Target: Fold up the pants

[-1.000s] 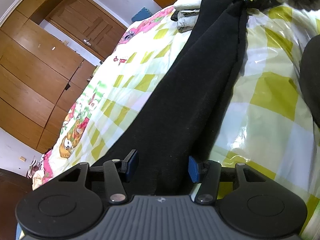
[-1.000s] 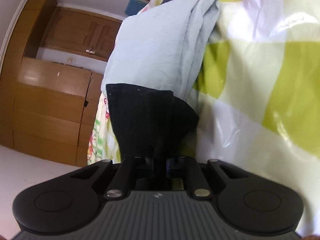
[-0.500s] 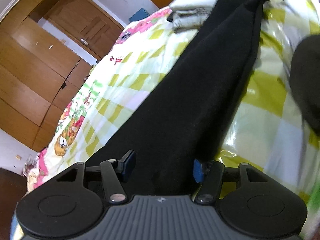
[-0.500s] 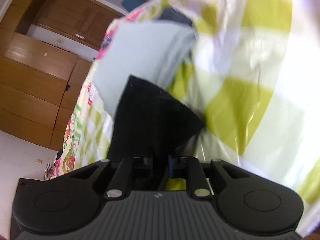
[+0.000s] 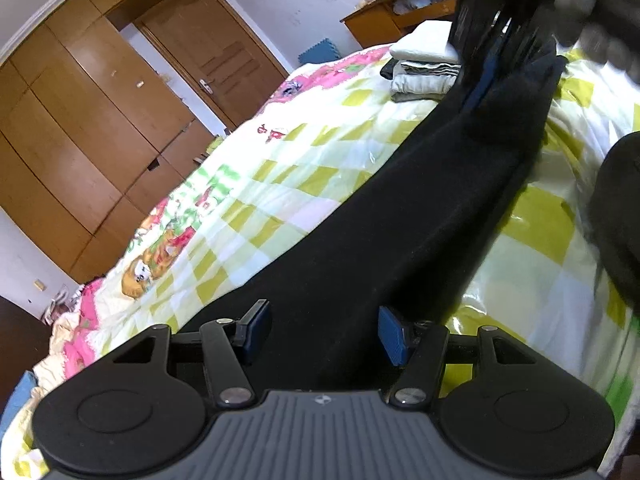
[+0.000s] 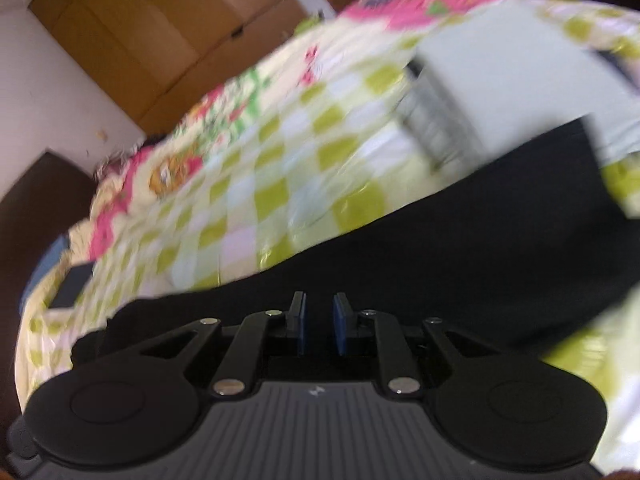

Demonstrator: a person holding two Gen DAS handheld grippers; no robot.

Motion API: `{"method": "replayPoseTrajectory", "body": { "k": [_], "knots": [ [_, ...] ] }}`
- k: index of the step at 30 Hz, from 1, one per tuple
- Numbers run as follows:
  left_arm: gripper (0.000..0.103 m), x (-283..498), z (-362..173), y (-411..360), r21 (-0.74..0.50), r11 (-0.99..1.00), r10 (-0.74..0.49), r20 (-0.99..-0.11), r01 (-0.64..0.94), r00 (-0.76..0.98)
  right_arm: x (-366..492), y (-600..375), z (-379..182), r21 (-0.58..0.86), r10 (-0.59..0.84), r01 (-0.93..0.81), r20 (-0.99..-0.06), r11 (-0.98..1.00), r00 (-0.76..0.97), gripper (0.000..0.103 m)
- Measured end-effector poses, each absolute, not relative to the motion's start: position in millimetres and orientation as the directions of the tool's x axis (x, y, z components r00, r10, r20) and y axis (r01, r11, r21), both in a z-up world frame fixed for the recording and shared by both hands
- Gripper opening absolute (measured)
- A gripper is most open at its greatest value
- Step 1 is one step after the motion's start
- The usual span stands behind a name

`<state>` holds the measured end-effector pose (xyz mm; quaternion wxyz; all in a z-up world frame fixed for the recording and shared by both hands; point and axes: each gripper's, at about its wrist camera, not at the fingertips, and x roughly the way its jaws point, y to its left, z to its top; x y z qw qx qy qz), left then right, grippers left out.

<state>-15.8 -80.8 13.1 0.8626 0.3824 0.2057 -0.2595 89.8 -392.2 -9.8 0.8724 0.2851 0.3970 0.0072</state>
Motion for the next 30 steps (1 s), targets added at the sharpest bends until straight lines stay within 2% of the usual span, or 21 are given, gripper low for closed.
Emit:
{"method": "replayPoseTrajectory", "body": {
  "k": [2, 4, 6, 7, 9, 13, 17, 20, 25, 30],
  "knots": [
    [0.071, -15, 5, -75, 0.539, 0.572, -0.271, -0.587, 0.619, 0.762, 98, -384, -36, 0.495, 0.296, 0.228, -0.764, 0.838, 0.573, 0.016],
    [0.071, -15, -5, -65, 0.529, 0.576, -0.249, -0.613, 0.623, 0.75, 82, -381, -49, 0.49, 0.315, 0.225, -0.785, 0.842, 0.534, 0.013],
    [0.071, -17, -9, -53, 0.501, 0.6, -0.243, -0.629, 0.624, 0.739, 71, -379, -38, 0.464, 0.301, 0.207, -0.795, 0.861, 0.527, 0.013],
    [0.071, -19, -9, -48, 0.489, 0.611, -0.243, -0.633, 0.623, 0.735, 66, -375, -29, 0.445, 0.284, 0.203, -0.799, 0.872, 0.53, 0.02],
    [0.071, -23, -8, -42, 0.501, 0.616, -0.234, -0.62, 0.607, 0.749, 63, -361, -13, 0.413, 0.275, 0.142, -0.788, 0.899, 0.551, 0.02],
    [0.071, -24, -2, -35, 0.521, 0.629, -0.23, -0.585, 0.578, 0.778, 78, -307, -1, 0.439, 0.394, -0.043, -0.753, 0.897, 0.527, 0.022],
    [0.073, -14, -4, -23, 0.516, 0.66, -0.189, -0.59, 0.546, 0.785, 105, -250, -17, 0.466, 0.474, -0.144, -0.743, 0.873, 0.472, 0.028],
    [0.073, -10, -15, -11, 0.503, 0.67, -0.146, -0.632, 0.546, 0.761, 111, -224, -41, 0.436, 0.456, -0.143, -0.8, 0.888, 0.391, 0.034],
    [0.073, -26, 0, 10, 0.472, 0.703, -0.176, -0.608, 0.531, 0.774, 110, -214, -7, 0.426, 0.472, -0.202, -0.782, 0.882, 0.407, 0.036],
    [0.078, -7, 16, 16, 0.485, 0.752, -0.164, -0.518, 0.446, 0.839, 151, -179, 9, 0.393, 0.486, -0.287, -0.747, 0.873, 0.454, 0.036]
  ]
}}
